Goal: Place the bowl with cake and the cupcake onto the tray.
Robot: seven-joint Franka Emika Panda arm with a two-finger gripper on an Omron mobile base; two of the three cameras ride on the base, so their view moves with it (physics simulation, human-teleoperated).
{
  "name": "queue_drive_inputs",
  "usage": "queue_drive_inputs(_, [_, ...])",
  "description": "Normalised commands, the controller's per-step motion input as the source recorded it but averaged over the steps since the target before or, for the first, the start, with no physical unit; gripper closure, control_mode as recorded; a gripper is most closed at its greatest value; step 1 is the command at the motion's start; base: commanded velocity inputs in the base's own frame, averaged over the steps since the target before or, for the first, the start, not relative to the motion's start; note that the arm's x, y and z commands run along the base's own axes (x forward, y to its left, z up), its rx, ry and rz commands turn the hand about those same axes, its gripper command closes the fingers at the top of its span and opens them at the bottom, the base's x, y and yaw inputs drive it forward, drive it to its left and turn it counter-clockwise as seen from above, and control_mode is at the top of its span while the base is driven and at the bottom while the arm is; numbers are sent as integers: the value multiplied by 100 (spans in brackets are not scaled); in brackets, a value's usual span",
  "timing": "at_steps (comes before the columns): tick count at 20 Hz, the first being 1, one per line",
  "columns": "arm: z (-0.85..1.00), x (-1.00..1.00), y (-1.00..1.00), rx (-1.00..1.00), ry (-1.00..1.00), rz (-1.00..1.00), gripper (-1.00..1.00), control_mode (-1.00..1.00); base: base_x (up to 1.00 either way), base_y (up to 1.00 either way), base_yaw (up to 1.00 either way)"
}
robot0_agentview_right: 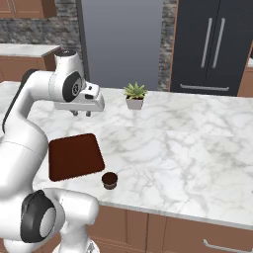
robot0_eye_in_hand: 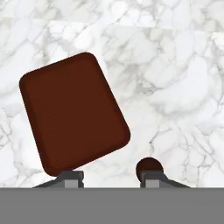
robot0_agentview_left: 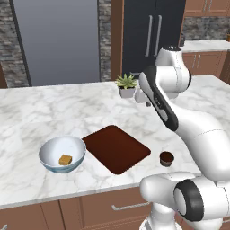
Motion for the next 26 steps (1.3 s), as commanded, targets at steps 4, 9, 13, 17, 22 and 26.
queue_drive_inputs(4, [-11,0,16,0,0,0,-100,-100,0,0,0])
queue_drive_inputs(9, [-25,0,42,4,0,0,-100,-100,0,0,0])
queue_drive_inputs(13, [-30,0,45,7,0,0,-100,-100,0,0,0])
queue_drive_inputs(17, [-29,0,50,4,0,0,-100,-100,0,0,0])
queue_drive_inputs(22, [-26,0,51,2,0,0,-100,-100,0,0,0])
queue_drive_inputs(26, [-29,0,49,4,0,0,-100,-100,0,0,0])
